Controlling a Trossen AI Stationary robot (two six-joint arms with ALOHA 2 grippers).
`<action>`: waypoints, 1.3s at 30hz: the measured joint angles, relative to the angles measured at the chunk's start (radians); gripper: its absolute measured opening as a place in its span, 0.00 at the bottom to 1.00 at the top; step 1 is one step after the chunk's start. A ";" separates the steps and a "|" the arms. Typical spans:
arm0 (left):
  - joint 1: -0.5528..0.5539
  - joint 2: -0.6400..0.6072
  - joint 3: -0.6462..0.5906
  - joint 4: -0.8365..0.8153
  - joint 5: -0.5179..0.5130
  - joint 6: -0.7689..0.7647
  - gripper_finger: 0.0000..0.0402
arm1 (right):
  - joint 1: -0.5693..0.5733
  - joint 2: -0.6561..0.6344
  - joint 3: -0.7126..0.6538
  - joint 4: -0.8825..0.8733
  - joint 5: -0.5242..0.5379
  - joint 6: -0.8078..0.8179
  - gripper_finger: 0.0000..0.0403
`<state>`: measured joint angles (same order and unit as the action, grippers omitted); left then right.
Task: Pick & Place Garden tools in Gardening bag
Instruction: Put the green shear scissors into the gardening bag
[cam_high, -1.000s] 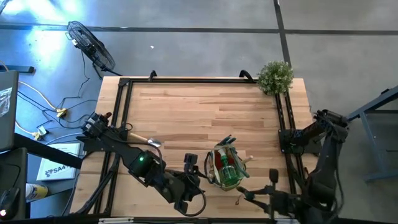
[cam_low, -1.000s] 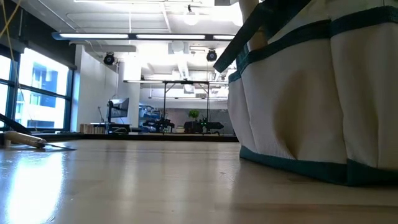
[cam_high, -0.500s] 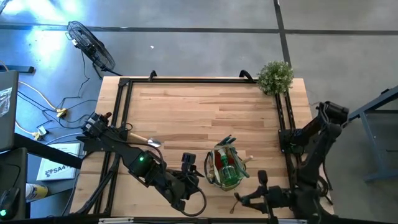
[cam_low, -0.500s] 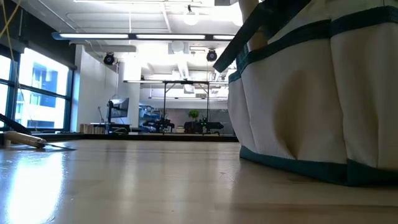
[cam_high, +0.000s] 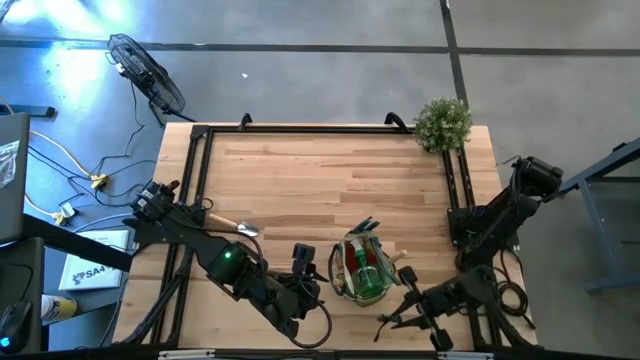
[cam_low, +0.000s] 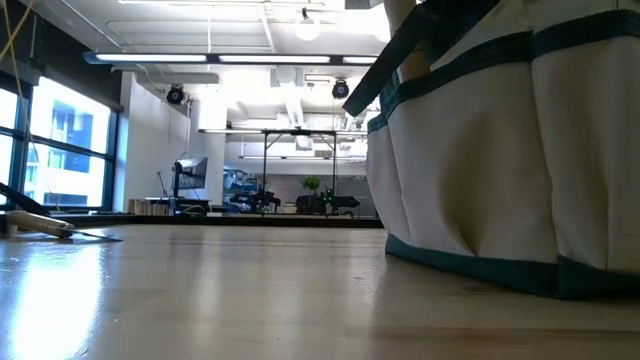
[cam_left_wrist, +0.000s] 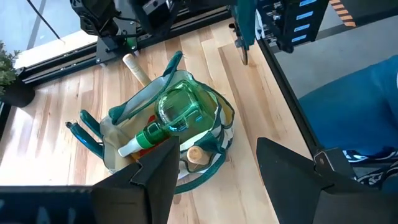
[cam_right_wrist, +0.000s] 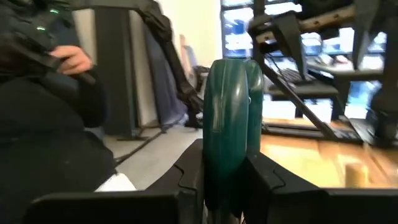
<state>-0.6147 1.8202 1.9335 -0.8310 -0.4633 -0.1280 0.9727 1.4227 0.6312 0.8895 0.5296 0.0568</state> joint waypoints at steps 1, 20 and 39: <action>0.000 0.000 0.000 0.000 0.000 0.000 0.52 | -0.017 0.000 -0.014 0.034 -0.041 -0.014 0.13; -0.001 0.000 0.000 -0.018 0.008 -0.038 0.52 | -0.165 -0.003 -0.090 0.117 -0.272 0.020 0.13; -0.001 0.000 0.000 -0.018 0.013 -0.038 0.52 | -0.279 -0.002 -0.149 0.089 -0.274 0.077 0.13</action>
<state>-0.6155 1.8202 1.9335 -0.8489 -0.4507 -0.1658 0.6940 1.4204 0.4824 0.9781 0.2551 0.1336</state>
